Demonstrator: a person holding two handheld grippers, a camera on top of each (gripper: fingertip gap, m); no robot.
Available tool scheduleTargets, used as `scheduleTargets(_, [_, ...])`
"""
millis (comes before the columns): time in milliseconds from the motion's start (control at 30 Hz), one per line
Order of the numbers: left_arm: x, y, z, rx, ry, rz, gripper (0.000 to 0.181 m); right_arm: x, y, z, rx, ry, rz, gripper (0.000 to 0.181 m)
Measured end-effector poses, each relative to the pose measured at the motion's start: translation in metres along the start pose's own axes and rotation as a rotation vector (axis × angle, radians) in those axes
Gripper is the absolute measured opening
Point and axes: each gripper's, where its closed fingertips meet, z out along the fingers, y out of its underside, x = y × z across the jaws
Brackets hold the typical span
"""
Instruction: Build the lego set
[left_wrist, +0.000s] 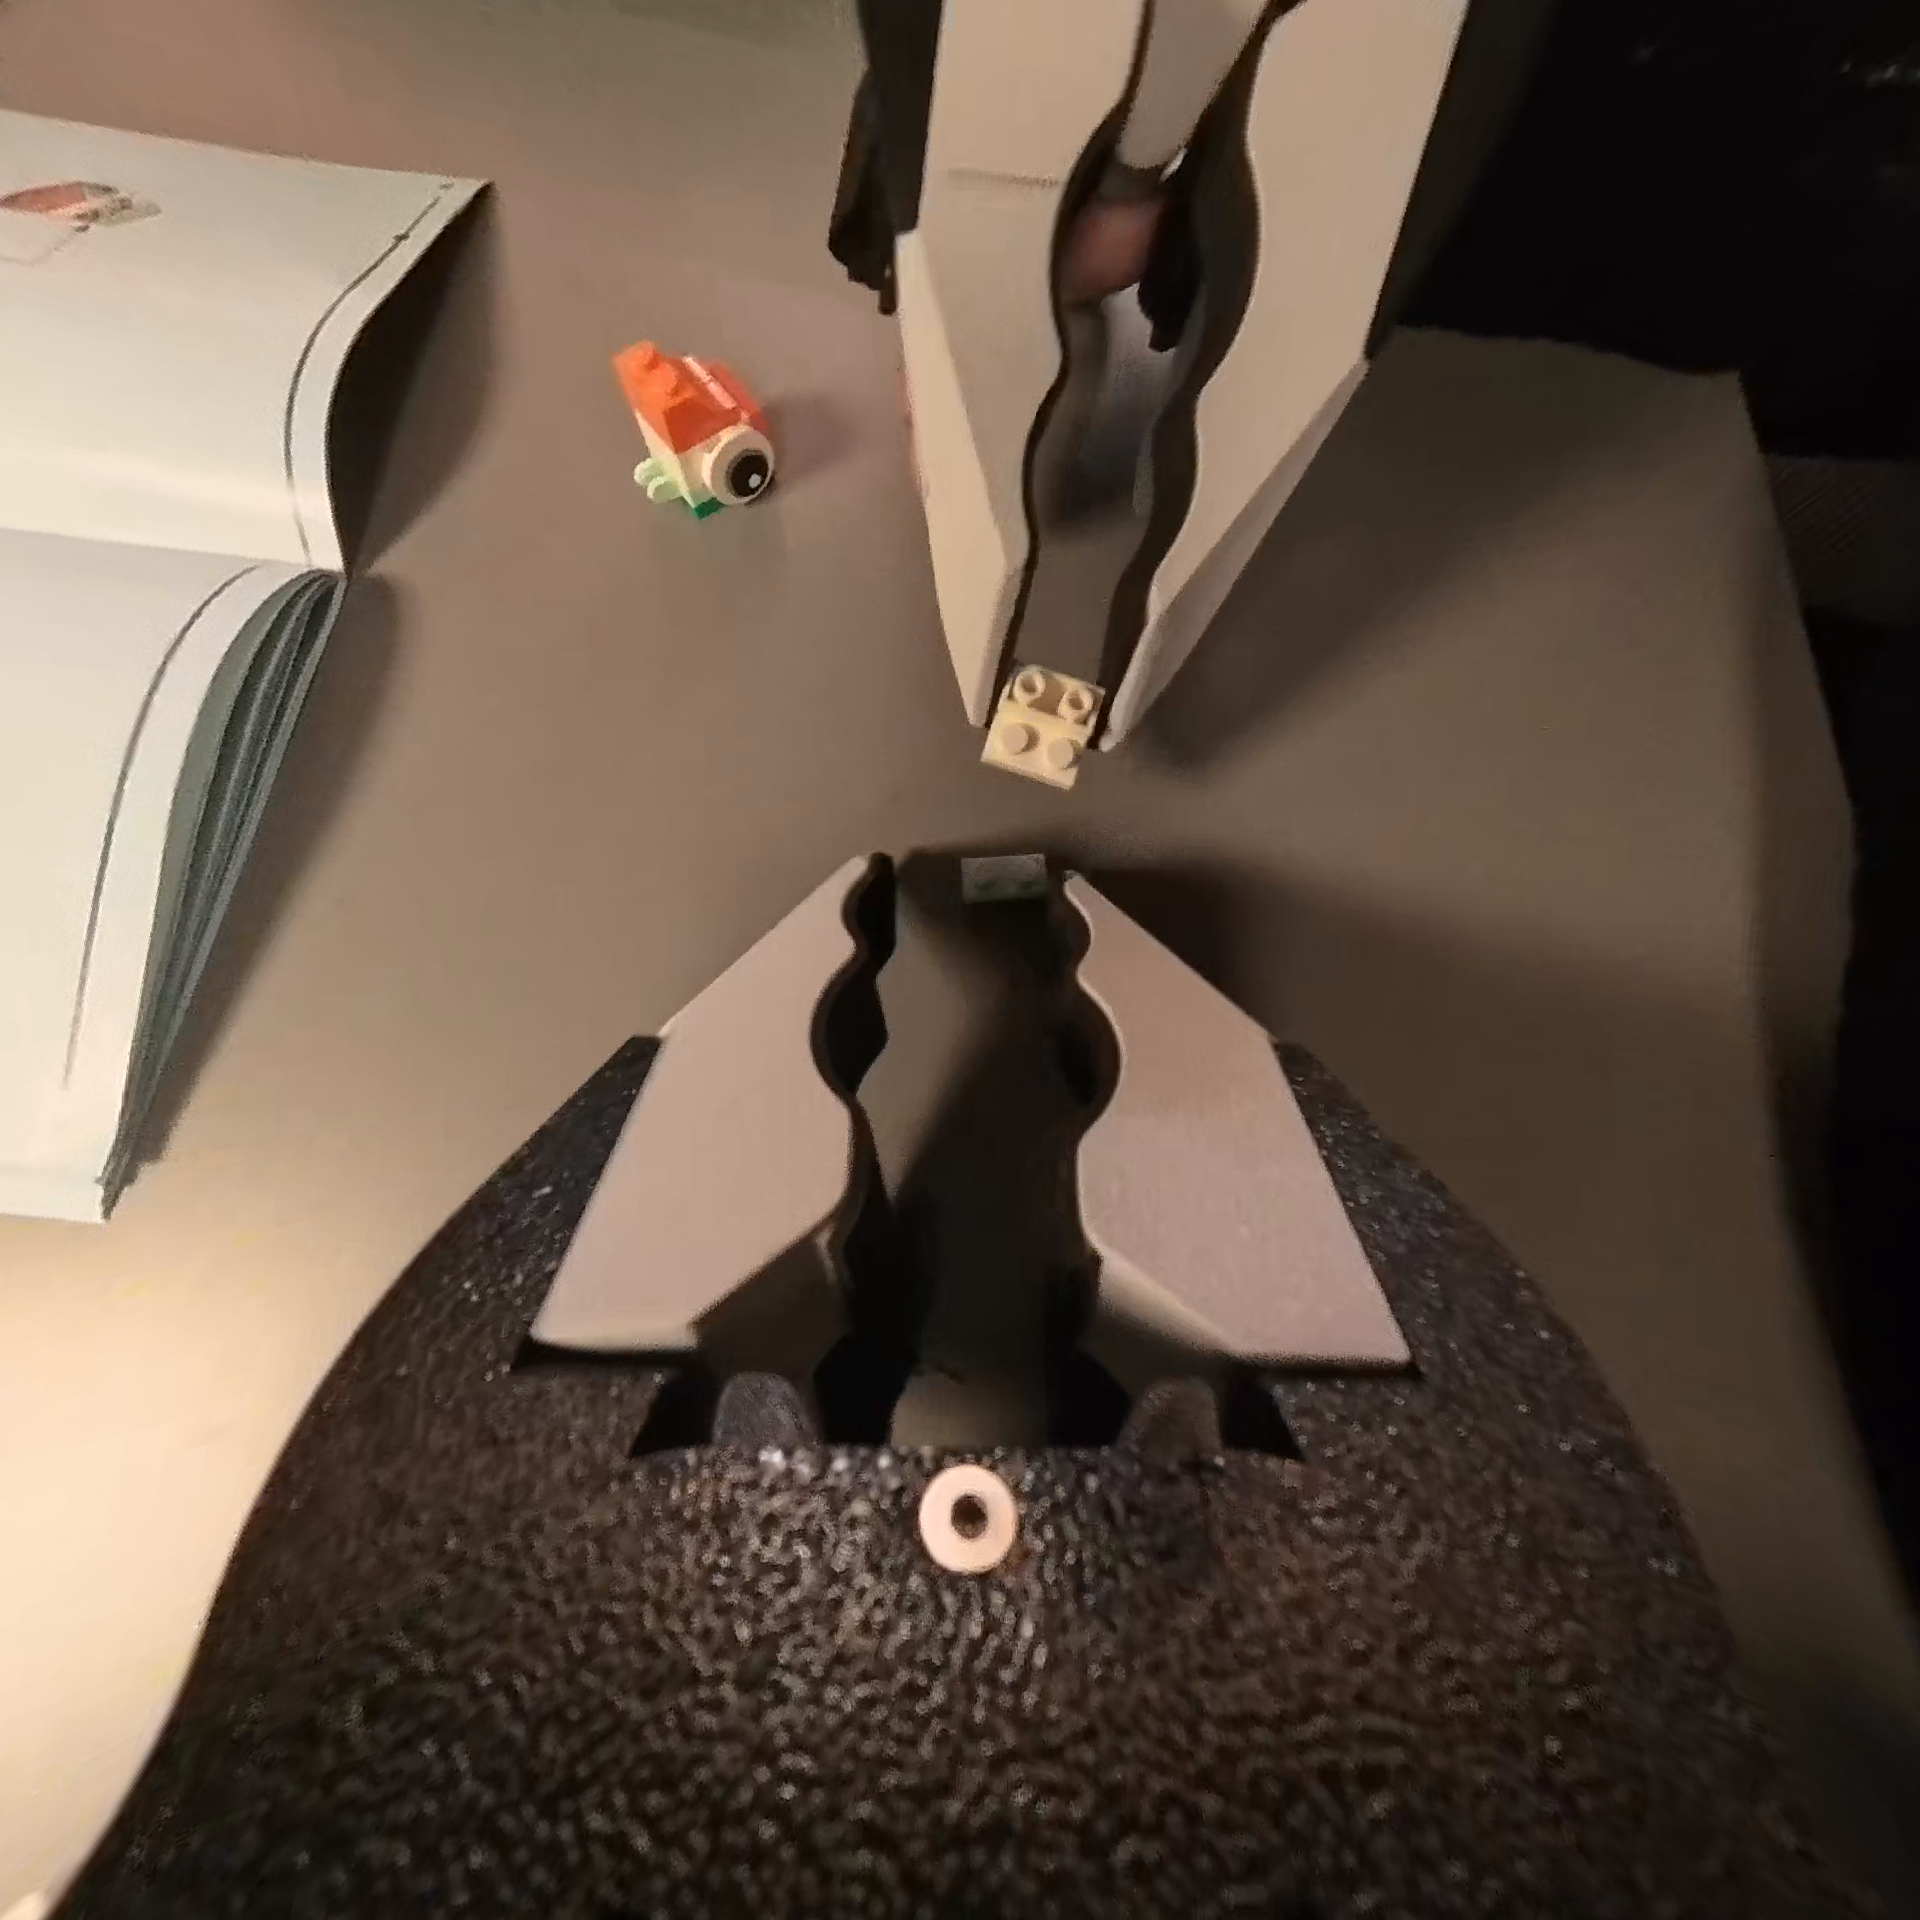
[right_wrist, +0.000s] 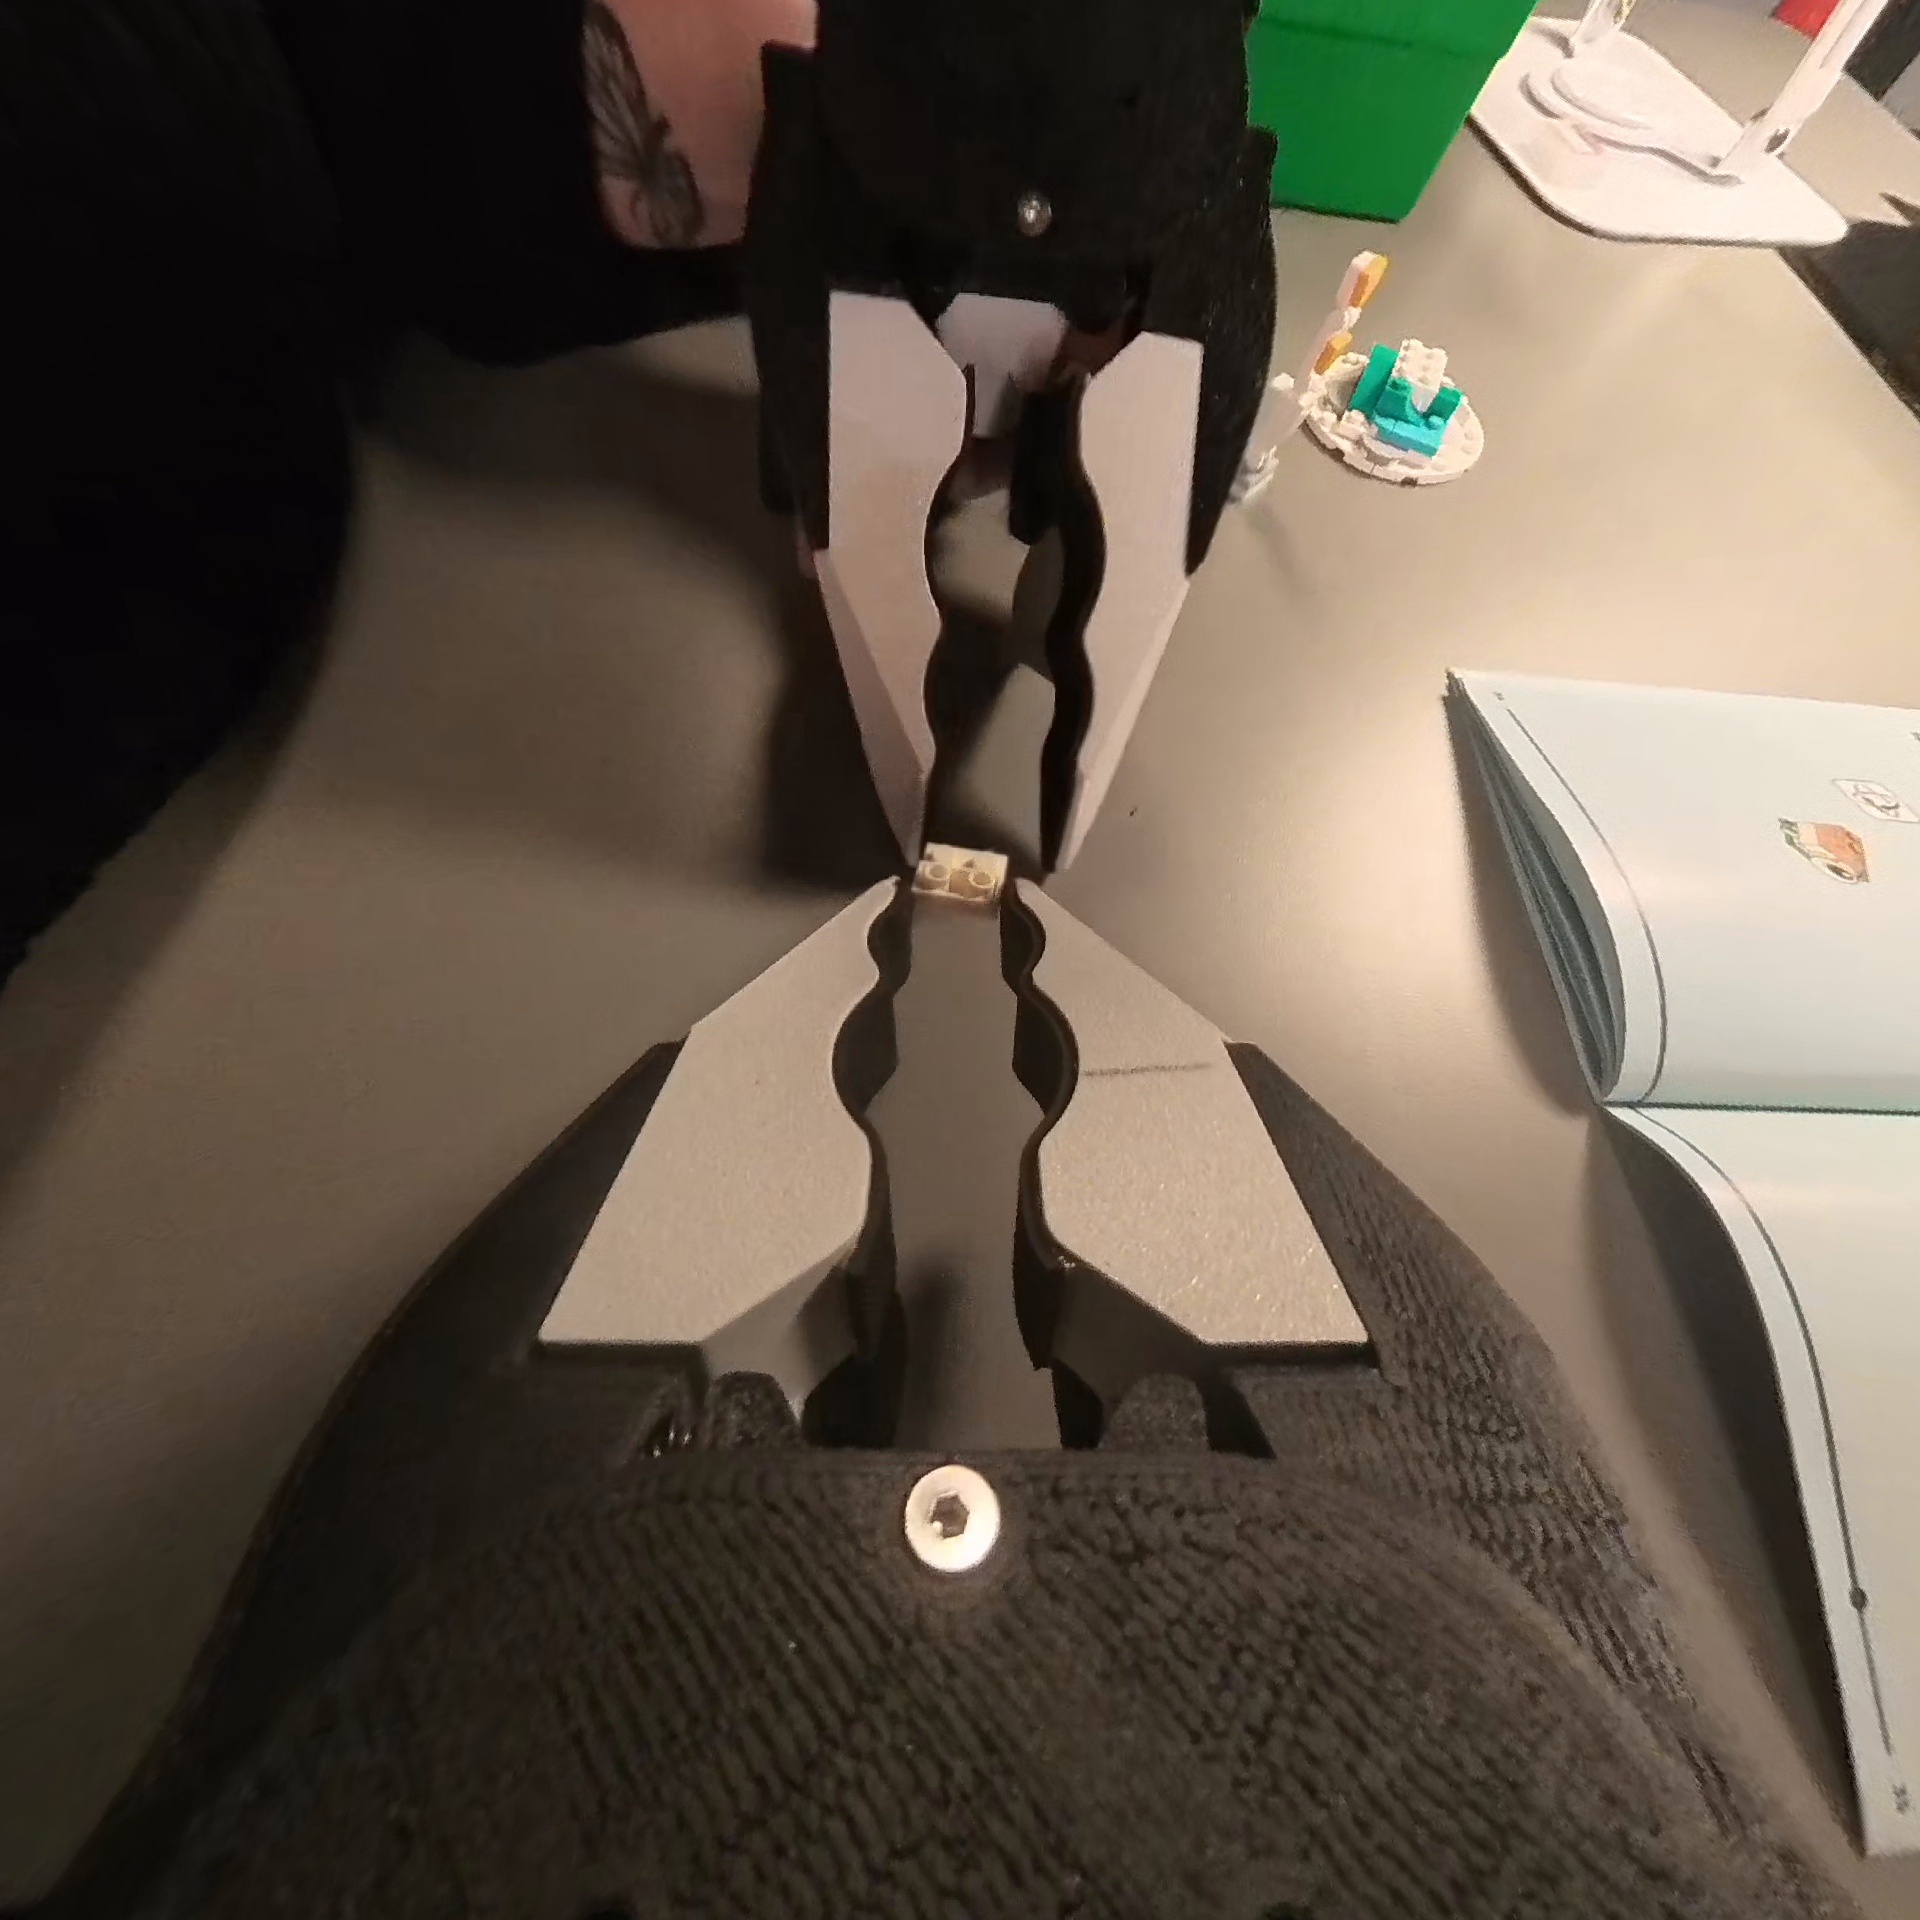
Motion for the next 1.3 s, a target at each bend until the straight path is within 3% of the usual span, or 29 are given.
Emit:
scheduleTargets(33, [0.001, -0.002, -0.002, 0.014, 0.013, -0.031, 0.031, 0.001, -0.003, 0.0, 0.015, 0.011, -0.019, 0.015])
scheduleTargets(233, [0.006, -0.028, -0.024, 0.253, 0.163, -0.293, 0.04, 0.008, -0.028, -0.001, 0.115, 0.175, -0.276, 0.014])
scheduleTargets(367, [0.001, -0.043, -0.039, 0.385, 0.249, -0.441, 0.036, 0.009, -0.038, -0.001, 0.151, 0.258, -0.398, 0.015])
scheduleTargets(700, [0.004, -0.049, -0.042, 0.448, 0.385, -0.587, 0.013, 0.014, -0.042, -0.004, 0.117, 0.381, -0.588, 0.015])
scheduleTargets(1133, [0.01, -0.05, -0.042, 0.457, 0.431, -0.586, 0.003, 0.016, -0.046, -0.006, 0.127, 0.396, -0.577, 0.015])
scheduleTargets(1300, [0.002, -0.052, -0.046, 0.482, 0.322, -0.477, 0.002, 0.016, -0.059, -0.014, 0.273, 0.319, -0.324, 0.016])
